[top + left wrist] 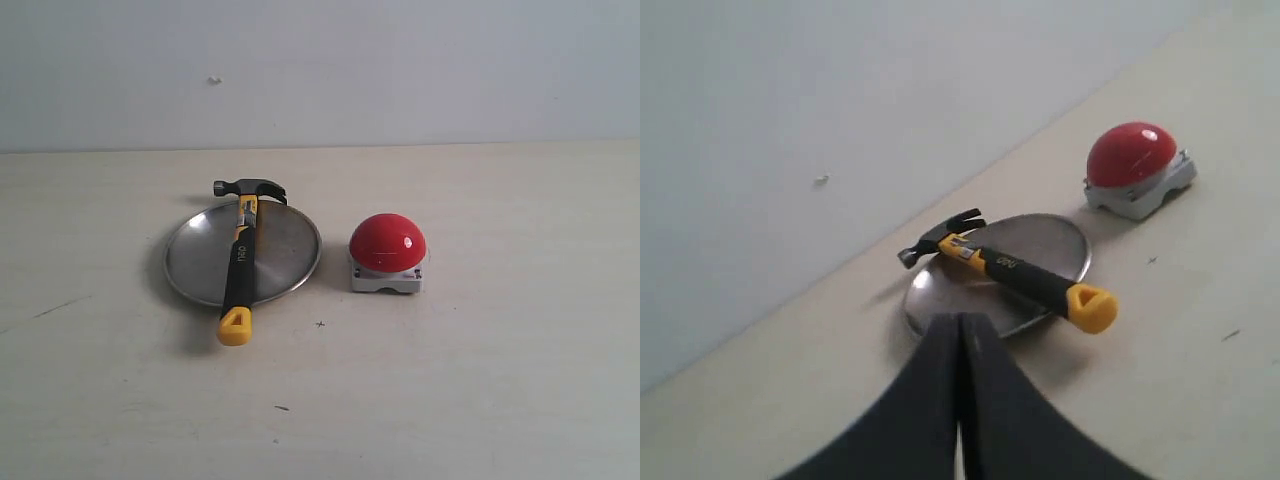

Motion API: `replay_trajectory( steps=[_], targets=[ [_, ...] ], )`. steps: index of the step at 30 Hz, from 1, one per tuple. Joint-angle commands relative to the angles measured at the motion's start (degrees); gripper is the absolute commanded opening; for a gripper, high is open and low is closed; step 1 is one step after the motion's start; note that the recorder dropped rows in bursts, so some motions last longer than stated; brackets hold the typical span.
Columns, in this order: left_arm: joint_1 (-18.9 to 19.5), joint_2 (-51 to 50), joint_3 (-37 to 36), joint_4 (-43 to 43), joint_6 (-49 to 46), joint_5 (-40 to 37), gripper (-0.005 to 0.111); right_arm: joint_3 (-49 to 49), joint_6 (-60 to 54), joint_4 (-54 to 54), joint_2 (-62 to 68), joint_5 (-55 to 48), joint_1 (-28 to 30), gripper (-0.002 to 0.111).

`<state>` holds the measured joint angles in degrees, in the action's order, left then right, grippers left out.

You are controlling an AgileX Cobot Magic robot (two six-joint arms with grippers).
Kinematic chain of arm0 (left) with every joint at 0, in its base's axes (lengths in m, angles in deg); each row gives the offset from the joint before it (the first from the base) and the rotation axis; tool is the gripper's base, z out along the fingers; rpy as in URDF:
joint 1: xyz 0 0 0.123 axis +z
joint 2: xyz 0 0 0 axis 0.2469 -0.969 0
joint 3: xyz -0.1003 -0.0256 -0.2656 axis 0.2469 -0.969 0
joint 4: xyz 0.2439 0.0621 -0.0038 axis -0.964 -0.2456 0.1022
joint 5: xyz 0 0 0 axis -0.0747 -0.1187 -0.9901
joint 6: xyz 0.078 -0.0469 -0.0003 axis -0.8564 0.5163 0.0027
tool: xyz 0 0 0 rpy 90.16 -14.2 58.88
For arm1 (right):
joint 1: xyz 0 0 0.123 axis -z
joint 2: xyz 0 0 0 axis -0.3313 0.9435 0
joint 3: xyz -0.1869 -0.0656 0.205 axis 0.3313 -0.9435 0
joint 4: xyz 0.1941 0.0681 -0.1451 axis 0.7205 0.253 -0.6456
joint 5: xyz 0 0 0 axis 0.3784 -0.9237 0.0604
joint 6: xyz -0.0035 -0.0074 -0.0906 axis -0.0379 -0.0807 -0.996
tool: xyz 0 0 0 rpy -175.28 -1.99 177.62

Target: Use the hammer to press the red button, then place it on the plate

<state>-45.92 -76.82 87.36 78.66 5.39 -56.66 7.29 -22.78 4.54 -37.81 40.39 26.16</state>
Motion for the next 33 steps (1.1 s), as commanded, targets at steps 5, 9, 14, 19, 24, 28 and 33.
replay_trajectory(
  steps=[5, 9, 14, 19, 24, 28, 33],
  targets=[
    [-0.35, 0.33, 0.0, 0.6, 11.75, -0.59, 0.0, -0.27, -0.04, 0.0, -0.39, -0.28, 0.35, 0.0],
    [-0.35, 0.33, 0.0, 0.6, 13.12, -1.0, 0.0, -0.27, -0.04, 0.0, -0.39, -0.28, 0.35, 0.0],
    [1.85, 0.33, 0.0, 0.6, 17.29, -3.29, 0.0, -0.27, -0.04, 0.0, -0.39, -0.28, 0.35, 0.0],
    [11.48, 0.33, 0.0, 0.6, 20.34, -8.7, 0.0, -0.27, -0.04, 0.0, -0.39, -0.28, 0.35, 0.0],
    [19.64, 0.33, 0.0, 0.6, 20.35, -9.87, 0.0, -0.27, 0.08, 0.0, -0.39, -0.24, 0.35, 0.0],
    [22.57, 0.33, 0.0, 0.6, 20.35, -9.87, 0.0, -0.27, -0.04, 0.0, -0.39, -0.24, 0.35, 0.0],
    [27.65, 0.33, 0.0, 0.46, 20.35, -9.87, 0.0, -0.27, -0.04, 0.0, -0.39, -0.24, 0.35, 0.0]
  ],
)
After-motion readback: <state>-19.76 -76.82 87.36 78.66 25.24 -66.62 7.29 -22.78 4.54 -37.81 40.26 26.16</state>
